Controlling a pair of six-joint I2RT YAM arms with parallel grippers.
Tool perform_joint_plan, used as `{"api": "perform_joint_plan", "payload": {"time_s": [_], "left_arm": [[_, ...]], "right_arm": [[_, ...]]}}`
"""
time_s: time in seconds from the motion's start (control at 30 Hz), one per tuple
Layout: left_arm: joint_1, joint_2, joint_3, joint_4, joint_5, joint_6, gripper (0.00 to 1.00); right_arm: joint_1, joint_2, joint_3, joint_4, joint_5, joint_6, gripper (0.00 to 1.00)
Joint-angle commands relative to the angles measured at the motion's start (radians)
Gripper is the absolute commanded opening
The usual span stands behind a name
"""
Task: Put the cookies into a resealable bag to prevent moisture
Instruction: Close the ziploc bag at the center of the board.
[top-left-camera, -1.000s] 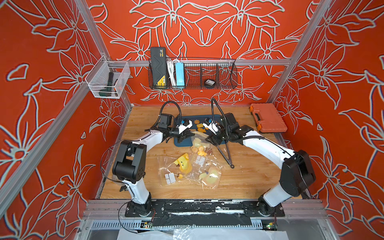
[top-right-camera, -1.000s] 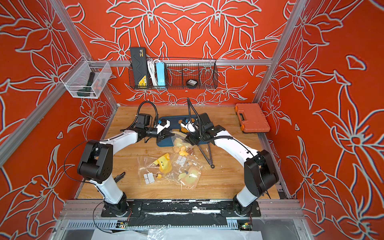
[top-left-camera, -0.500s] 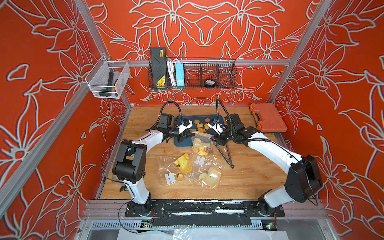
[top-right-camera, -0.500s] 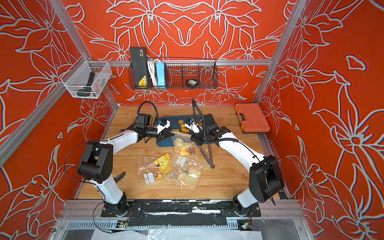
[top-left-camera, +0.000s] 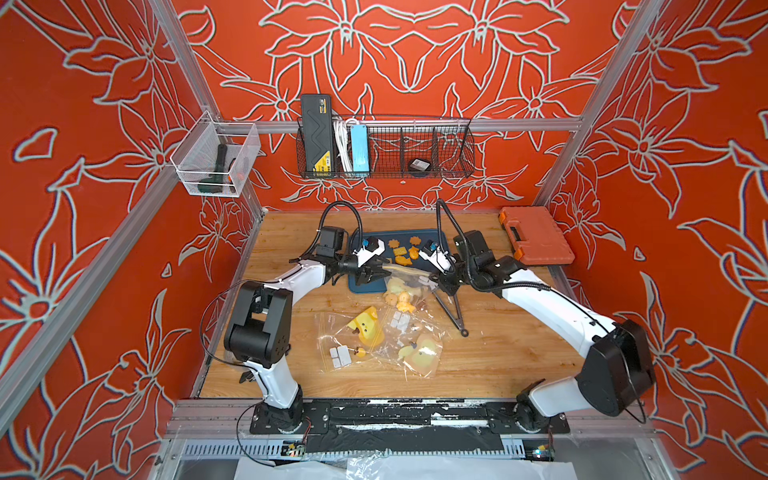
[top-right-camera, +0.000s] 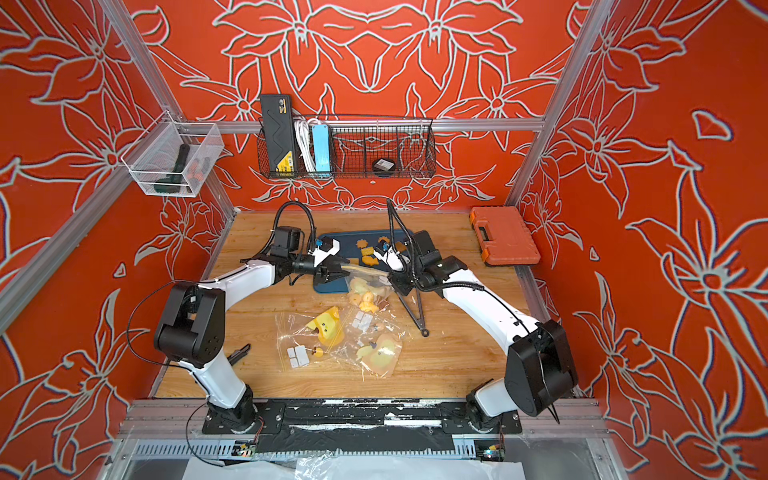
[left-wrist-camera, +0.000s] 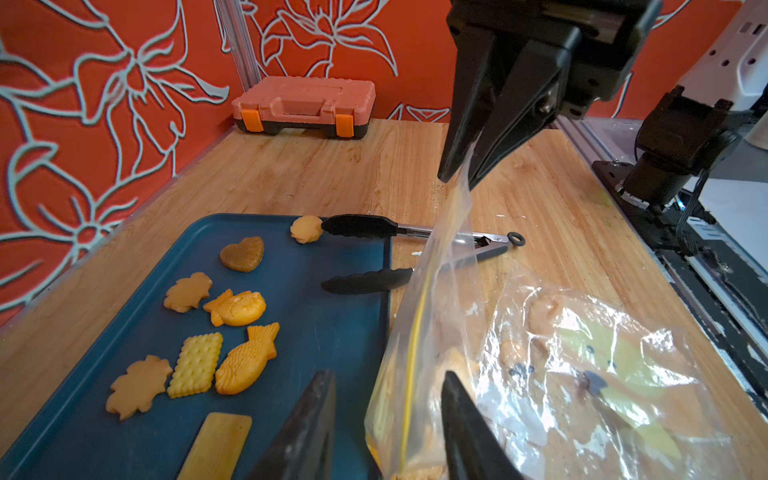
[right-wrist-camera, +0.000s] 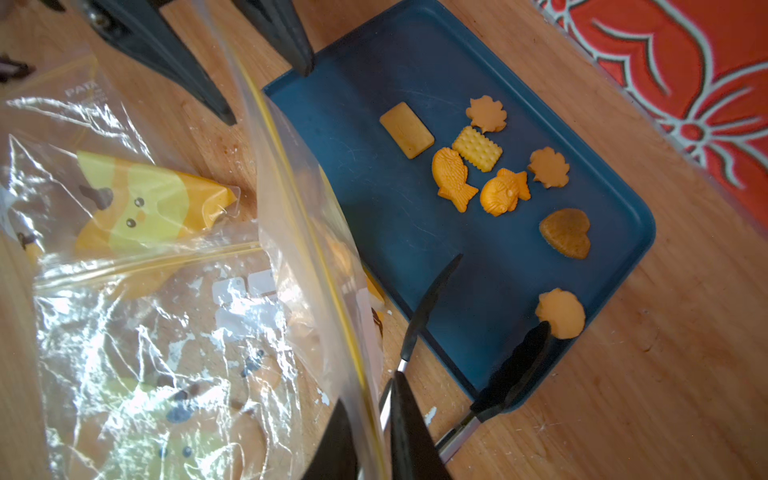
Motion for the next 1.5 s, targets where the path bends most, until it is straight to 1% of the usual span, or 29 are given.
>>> {"api": "perform_joint_plan", "payload": {"time_s": [0.0, 0.17, 0.3, 0.33, 0.37, 0.5, 0.57, 0.6, 0.63, 0.67, 0.7, 0.8, 0.83, 0.87, 0.9, 0.93, 0.97, 1.0, 1.1, 1.13, 1.17, 1.2, 1.23, 1.27, 1.3, 1.37, 1.4, 1.43, 1.47], "left_arm": [[-0.005, -0.035, 0.001, 0.0, 0.031, 0.022, 0.3], [-0.005, -0.042, 0.002, -0.005, 0.034, 0.033, 0.01], [-0.005, -0.04, 0.003, -0.008, 0.034, 0.038, 0.0], [-0.005, -0.04, 0.003, -0.008, 0.034, 0.038, 0.0], [-0.005, -0.039, 0.002, -0.01, 0.033, 0.039, 0.0], [-0.005, -0.041, 0.003, -0.009, 0.034, 0.04, 0.0], [-0.004, -0.04, 0.004, -0.012, 0.034, 0.042, 0.0], [-0.005, -0.04, 0.004, -0.013, 0.034, 0.042, 0.0], [-0.005, -0.04, 0.004, -0.013, 0.035, 0.042, 0.0], [-0.005, -0.04, 0.004, -0.013, 0.035, 0.044, 0.0], [-0.005, -0.04, 0.004, -0.013, 0.036, 0.044, 0.0], [-0.005, -0.04, 0.006, -0.015, 0.036, 0.045, 0.0], [-0.005, -0.039, 0.006, -0.016, 0.036, 0.046, 0.0], [-0.005, -0.04, 0.006, -0.017, 0.036, 0.047, 0.0], [-0.004, -0.04, 0.005, -0.017, 0.036, 0.047, 0.0], [-0.005, -0.04, 0.006, -0.017, 0.036, 0.047, 0.0], [-0.005, -0.039, 0.006, -0.017, 0.036, 0.046, 0.0], [-0.005, -0.039, 0.006, -0.016, 0.037, 0.047, 0.0], [-0.004, -0.037, 0.007, -0.017, 0.039, 0.047, 0.0], [-0.005, -0.037, 0.007, -0.018, 0.039, 0.046, 0.0], [-0.005, -0.037, 0.007, -0.019, 0.039, 0.047, 0.0], [-0.005, -0.039, 0.006, -0.018, 0.039, 0.048, 0.0], [-0.005, -0.039, 0.006, -0.017, 0.039, 0.047, 0.0], [-0.005, -0.04, 0.006, -0.017, 0.039, 0.048, 0.0], [-0.005, -0.039, 0.006, -0.017, 0.039, 0.048, 0.0], [-0.005, -0.037, 0.007, -0.02, 0.039, 0.047, 0.0], [-0.005, -0.037, 0.007, -0.02, 0.039, 0.048, 0.0], [-0.005, -0.038, 0.007, -0.021, 0.038, 0.048, 0.0], [-0.005, -0.038, 0.007, -0.02, 0.037, 0.05, 0.0]], "right_arm": [[-0.003, -0.014, -0.003, -0.026, -0.001, -0.012, 0.21], [-0.004, -0.034, -0.022, -0.038, 0.013, -0.011, 0.22], [-0.003, -0.032, -0.026, -0.059, 0.029, -0.021, 0.22], [-0.004, -0.028, -0.023, -0.063, 0.029, -0.023, 0.19], [-0.004, -0.024, -0.019, -0.069, 0.023, -0.024, 0.02], [-0.004, -0.012, 0.002, -0.095, -0.029, -0.027, 0.0], [-0.003, -0.019, -0.013, -0.058, -0.019, -0.02, 0.3], [-0.003, -0.023, -0.023, -0.037, -0.013, -0.019, 0.34], [-0.003, -0.023, -0.022, -0.028, -0.002, -0.02, 0.33], [-0.003, -0.018, -0.014, -0.037, 0.002, -0.025, 0.24], [-0.003, -0.012, -0.002, -0.053, -0.003, -0.033, 0.0], [-0.003, 0.012, 0.031, -0.109, -0.022, -0.046, 0.0], [-0.004, 0.013, 0.029, -0.105, -0.012, -0.043, 0.04], [-0.003, 0.009, 0.019, -0.09, -0.001, -0.041, 0.3], [-0.002, 0.003, 0.008, -0.072, 0.006, -0.04, 0.43], [-0.002, 0.0, 0.002, -0.06, 0.018, -0.038, 0.44], [-0.001, 0.002, 0.007, -0.063, 0.023, -0.041, 0.29], [-0.002, 0.006, 0.016, -0.076, 0.019, -0.047, 0.0], [-0.002, 0.029, 0.052, -0.119, 0.017, -0.053, 0.0], [-0.002, 0.026, 0.047, -0.101, 0.025, -0.053, 0.22], [-0.001, 0.02, 0.037, -0.079, 0.029, -0.05, 0.4], [0.0, 0.015, 0.03, -0.068, 0.032, -0.052, 0.41], [0.0, 0.015, 0.031, -0.068, 0.033, -0.053, 0.39], [-0.001, 0.018, 0.04, -0.081, 0.032, -0.059, 0.14], [0.0, 0.025, 0.051, -0.104, 0.031, -0.067, 0.0], [0.0, 0.046, 0.081, -0.146, 0.038, -0.074, 0.0], [0.001, 0.046, 0.077, -0.138, 0.058, -0.074, 0.08], [0.001, 0.042, 0.063, -0.118, 0.08, -0.073, 0.36], [0.001, 0.031, 0.046, -0.096, 0.101, -0.07, 0.48]]}}
